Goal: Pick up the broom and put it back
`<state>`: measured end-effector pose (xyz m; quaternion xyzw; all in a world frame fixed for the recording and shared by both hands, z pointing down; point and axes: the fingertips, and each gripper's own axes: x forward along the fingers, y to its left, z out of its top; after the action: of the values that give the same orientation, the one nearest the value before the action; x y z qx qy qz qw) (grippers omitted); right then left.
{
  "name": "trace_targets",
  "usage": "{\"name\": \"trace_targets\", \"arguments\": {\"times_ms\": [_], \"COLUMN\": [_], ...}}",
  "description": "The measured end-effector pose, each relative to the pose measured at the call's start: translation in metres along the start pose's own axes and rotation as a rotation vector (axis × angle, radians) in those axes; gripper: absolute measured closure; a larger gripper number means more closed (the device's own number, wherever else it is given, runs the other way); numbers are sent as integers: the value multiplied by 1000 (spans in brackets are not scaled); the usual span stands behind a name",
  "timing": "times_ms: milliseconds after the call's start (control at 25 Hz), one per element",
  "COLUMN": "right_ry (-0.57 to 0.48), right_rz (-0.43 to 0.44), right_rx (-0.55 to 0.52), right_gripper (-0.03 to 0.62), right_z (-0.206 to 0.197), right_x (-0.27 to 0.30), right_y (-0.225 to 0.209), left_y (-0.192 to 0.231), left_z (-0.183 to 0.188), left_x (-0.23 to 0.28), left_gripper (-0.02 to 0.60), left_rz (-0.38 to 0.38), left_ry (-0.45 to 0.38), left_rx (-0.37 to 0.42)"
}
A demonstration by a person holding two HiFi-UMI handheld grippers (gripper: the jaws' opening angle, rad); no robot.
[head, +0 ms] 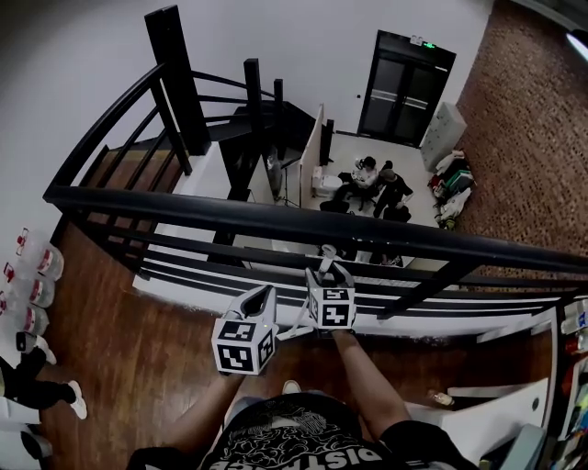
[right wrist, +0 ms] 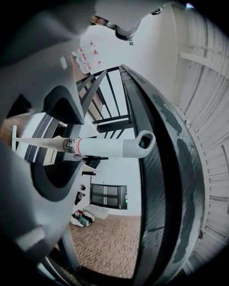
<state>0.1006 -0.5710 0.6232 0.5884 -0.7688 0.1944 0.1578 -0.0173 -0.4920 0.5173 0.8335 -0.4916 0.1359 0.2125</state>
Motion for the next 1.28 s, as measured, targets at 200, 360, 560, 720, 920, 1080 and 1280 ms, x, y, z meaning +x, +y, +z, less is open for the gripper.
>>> {"name": "trace_targets", "arguments": {"times_ms": [200,360,560,720,920,1080,1280], "right_ry": [-9,-21,-38,-65,-80,-117,-182], "right_rz": [-3,-7,-20,-34,-44,-33,-12], "right_rx": [-5,-9,-12,-10,-14,-16,-34], "right_gripper": [370,370,370,370,414,461,499], "right_z": [1,1,3,3,0,2,7], "right_x": [-10,-21,-44,-77,-116,-151,-193], "right_y": [5,10,20,33,59,84,117], "left_y": [-3,-6,-12,-25,-29,-32,-39], "left_z": [-2,-2,-5,-9,-17,-25,-38], "left_x": [-7,-17,-38,-66,-100,-127,-159], "left_gripper": [577,577,577,577,577,577,577], "left_rz": [-9,-17,-28,-45,-57,-66,-74], "left_ry": [-6,-19,-33,-41,-49,-60,-78], "left_rx": [3,8,13,29,33,37,46]}}
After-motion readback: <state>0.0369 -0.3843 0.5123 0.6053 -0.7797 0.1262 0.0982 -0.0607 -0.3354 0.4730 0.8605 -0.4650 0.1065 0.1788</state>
